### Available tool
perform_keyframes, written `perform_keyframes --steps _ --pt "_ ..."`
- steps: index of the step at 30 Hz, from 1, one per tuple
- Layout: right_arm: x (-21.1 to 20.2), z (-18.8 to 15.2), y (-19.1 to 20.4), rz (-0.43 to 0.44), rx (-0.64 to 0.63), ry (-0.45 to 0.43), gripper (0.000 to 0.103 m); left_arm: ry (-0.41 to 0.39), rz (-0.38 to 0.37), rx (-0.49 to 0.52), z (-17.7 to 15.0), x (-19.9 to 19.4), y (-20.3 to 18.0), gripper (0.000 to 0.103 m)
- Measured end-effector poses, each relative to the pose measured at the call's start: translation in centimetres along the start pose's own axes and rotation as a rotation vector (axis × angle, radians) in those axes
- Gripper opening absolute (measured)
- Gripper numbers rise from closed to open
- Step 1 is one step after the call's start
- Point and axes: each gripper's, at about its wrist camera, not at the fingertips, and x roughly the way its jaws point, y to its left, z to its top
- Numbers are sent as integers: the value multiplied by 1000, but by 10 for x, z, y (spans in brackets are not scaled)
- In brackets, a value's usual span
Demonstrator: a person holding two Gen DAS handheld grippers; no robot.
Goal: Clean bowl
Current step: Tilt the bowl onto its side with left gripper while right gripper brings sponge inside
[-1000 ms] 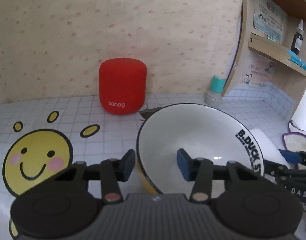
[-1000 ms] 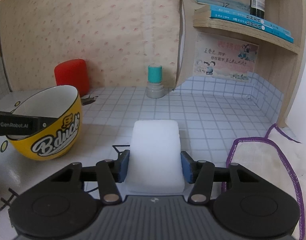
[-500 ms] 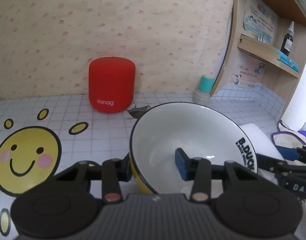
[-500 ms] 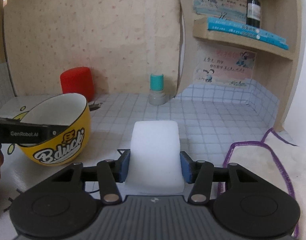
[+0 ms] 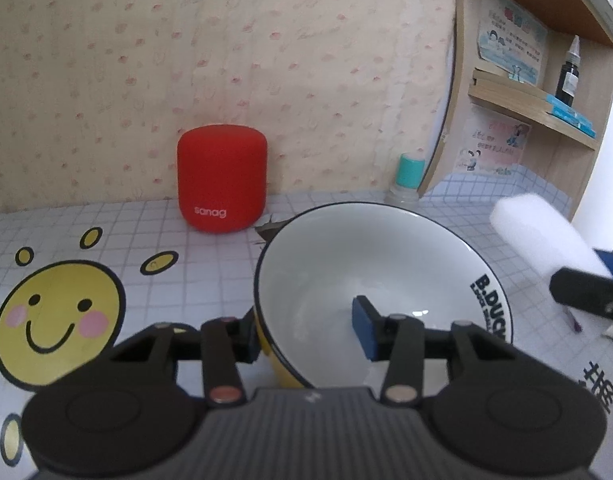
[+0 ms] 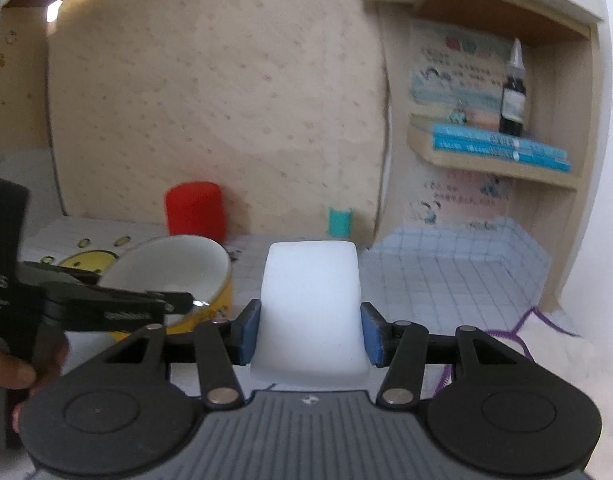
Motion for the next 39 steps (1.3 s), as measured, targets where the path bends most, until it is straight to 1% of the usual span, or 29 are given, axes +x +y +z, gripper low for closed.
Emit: perform_keyframes --steps 5,11,17,22,27,32,35,39 --pt "-3 6 16 49 -43 -21 50 -5 -16 9 -2 -2 -2 47" --pt "0 5 29 83 -93 -17 50 -24 4 46 -5 -6 -11 48" --pt "-5 -1 31 98 -136 -13 50 -32 10 71 -7 -10 -15 49" --pt "-9 -3 34 106 -165 -10 50 -29 -2 87 -9 -12 -19 49" --pt "-7 -6 34 111 -176 0 51 -10 -29 105 -11 -12 -24 52" --pt "-9 -9 33 125 -198 13 51 43 -92 111 -16 -9 -31 53" --pt "-11 -12 30 126 -209 20 51 43 -77 146 -19 -11 -40 53" --pt "-13 -16 26 137 -211 33 51 47 -69 159 -21 -11 -44 53"
